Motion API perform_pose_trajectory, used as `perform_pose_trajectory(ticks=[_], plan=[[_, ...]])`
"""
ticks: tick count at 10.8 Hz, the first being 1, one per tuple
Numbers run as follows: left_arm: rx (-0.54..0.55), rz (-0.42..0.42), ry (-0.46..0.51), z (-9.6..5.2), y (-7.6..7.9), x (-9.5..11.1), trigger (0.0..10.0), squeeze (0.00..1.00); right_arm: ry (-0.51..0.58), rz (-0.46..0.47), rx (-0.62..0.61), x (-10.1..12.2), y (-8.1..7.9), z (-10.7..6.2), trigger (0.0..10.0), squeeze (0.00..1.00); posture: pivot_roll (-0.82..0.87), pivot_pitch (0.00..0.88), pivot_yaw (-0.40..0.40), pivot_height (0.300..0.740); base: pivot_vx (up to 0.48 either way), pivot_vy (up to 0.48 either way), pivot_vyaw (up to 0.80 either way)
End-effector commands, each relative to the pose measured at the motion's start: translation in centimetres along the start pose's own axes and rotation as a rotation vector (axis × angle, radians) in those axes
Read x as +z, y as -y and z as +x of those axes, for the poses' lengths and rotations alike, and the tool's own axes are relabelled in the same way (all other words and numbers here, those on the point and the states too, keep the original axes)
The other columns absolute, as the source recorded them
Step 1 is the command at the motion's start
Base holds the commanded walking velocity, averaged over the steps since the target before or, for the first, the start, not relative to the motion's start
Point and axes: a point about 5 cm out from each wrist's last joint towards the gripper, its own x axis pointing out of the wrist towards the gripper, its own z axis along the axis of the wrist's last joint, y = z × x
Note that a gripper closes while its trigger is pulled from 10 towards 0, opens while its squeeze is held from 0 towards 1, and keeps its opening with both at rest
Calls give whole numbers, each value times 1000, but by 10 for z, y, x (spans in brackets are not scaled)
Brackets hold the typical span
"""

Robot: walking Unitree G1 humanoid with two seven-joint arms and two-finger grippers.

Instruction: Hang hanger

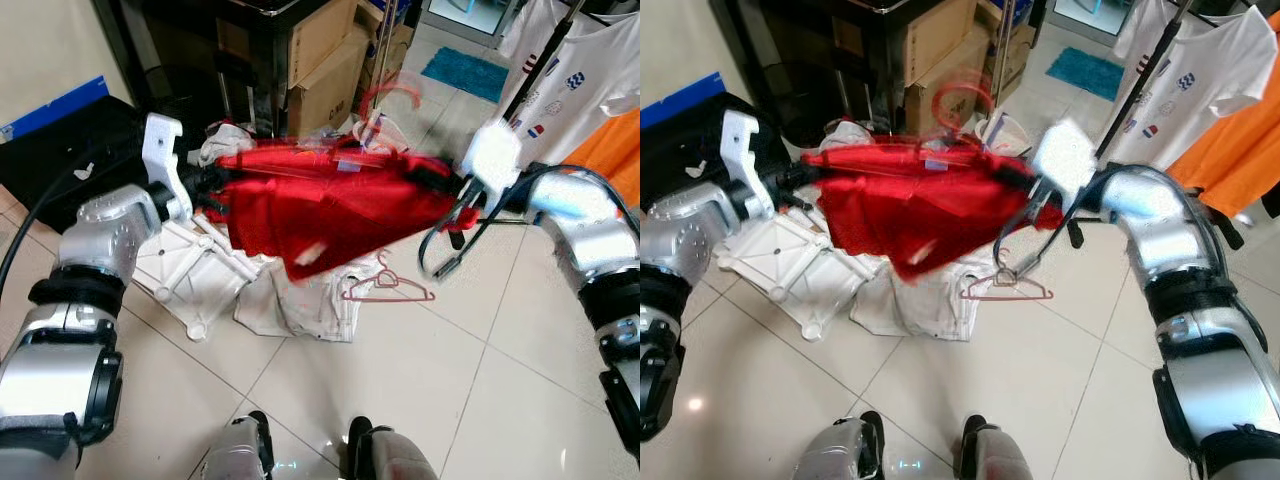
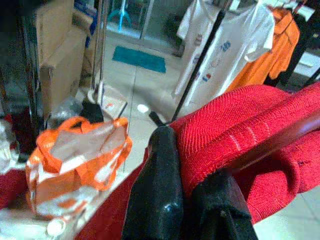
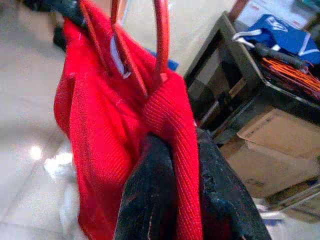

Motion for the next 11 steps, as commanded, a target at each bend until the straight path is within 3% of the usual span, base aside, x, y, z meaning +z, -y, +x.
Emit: perform_pose_trajectory(ticks=[1, 2, 3, 5, 11], plan=[[404, -90, -20, -74, -63, -11, 0, 0, -6, 192, -440, -14, 54, -95, 0, 0, -106, 161, -52, 740, 0, 0, 0], [396, -104, -6, -68, -59, -13, 0, 0, 60, 274, -399, -16, 48, -89, 0, 0, -106, 161, -53, 740, 0, 0, 0], [396, -110, 3, -65, -57, -15, 0, 0, 58, 301, -382, -21, 44, -88, 0, 0, -106, 161, -53, 740, 0, 0, 0], [377, -137, 39, -61, -54, -15, 0, 0, 132, 401, -393, -20, 45, -91, 0, 0, -108, 164, -52, 740, 0, 0, 0], [377, -137, 39, -61, -54, -15, 0, 0, 132, 401, -393, -20, 45, -91, 0, 0, -108, 164, -52, 740, 0, 0, 0]])
